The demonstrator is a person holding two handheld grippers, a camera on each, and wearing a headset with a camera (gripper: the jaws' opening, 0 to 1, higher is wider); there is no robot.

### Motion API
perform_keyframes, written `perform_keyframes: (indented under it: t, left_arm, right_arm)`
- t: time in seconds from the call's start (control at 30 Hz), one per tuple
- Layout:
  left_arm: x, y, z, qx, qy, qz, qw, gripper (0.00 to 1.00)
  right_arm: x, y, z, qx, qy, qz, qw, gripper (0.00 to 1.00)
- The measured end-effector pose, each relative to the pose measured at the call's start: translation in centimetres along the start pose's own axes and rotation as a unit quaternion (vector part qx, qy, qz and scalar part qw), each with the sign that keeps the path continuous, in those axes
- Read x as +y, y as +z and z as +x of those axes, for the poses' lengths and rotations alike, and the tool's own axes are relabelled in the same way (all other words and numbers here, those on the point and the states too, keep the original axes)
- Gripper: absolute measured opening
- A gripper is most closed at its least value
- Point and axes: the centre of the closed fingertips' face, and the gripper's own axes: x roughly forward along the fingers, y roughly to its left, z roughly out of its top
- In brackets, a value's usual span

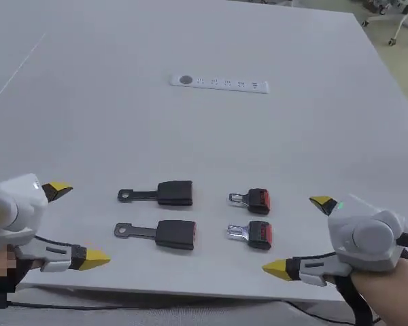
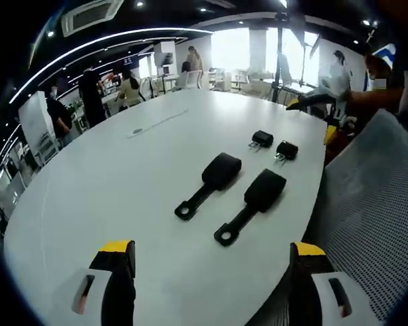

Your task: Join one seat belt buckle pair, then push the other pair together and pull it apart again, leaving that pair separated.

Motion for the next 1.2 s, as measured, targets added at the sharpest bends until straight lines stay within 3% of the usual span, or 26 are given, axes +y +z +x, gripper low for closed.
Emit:
perform_keyframes:
  t: [0.8,0.93,1.07,1.2]
  left_arm:
    - [-0.5,0.1,-0.1,0.004,-0.008,0.011,0.9999,0.94]
    - [-0.8,-0.1,-0.1,0.013,-0.01,0.04,0.999,0.94]
    - [-1.0,0.2,-0.1,0.011,-0.014,0.05,0.9986,0.95]
    - [-0.6,0.1,-0.1,0.014,-0.008,0.034,0.9993,0.96]
  right_arm:
    - [0.4,0.0,0.1,0.004,0.003,-0.003,1.0,0.99]
    - [0.3,0.0,0.1,0.004,0.002,-0.004,1.0,0.99]
    - [0.4,0.1,0.2,0.003,0.004,-0.004,1.0,0.99]
    - [0.4,0.1,0.2,0.003,0.005,-0.005,1.0,0.99]
